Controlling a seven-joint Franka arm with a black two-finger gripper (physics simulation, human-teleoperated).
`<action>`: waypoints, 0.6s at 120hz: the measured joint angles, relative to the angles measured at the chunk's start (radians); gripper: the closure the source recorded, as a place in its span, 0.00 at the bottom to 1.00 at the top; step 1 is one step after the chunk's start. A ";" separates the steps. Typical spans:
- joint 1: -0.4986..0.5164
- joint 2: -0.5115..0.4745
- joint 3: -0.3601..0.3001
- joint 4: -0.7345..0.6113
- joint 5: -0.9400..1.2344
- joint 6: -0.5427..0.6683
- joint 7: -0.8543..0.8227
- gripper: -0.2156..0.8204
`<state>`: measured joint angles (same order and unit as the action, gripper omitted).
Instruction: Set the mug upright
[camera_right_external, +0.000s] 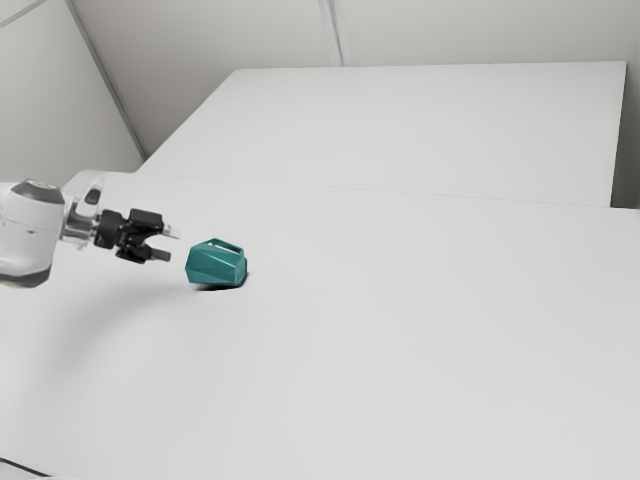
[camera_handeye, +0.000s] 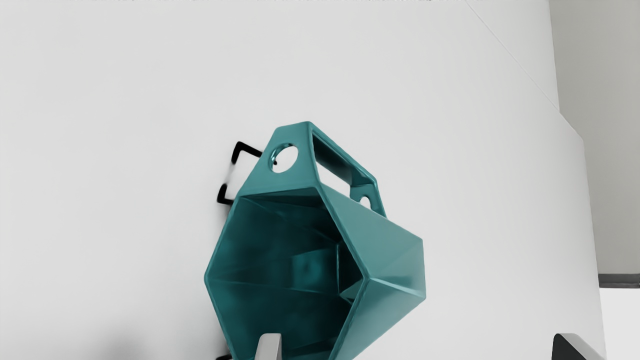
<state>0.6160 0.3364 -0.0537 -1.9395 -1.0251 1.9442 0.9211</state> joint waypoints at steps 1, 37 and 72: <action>0.000 0.002 0.000 0.000 -0.004 0.000 0.005 0.22; 0.000 0.051 0.000 0.004 -0.080 -0.001 0.158 0.22; -0.004 0.053 0.000 -0.001 -0.076 -0.034 0.186 0.22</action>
<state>0.6117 0.3891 -0.0537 -1.9406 -1.1013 1.9100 1.1068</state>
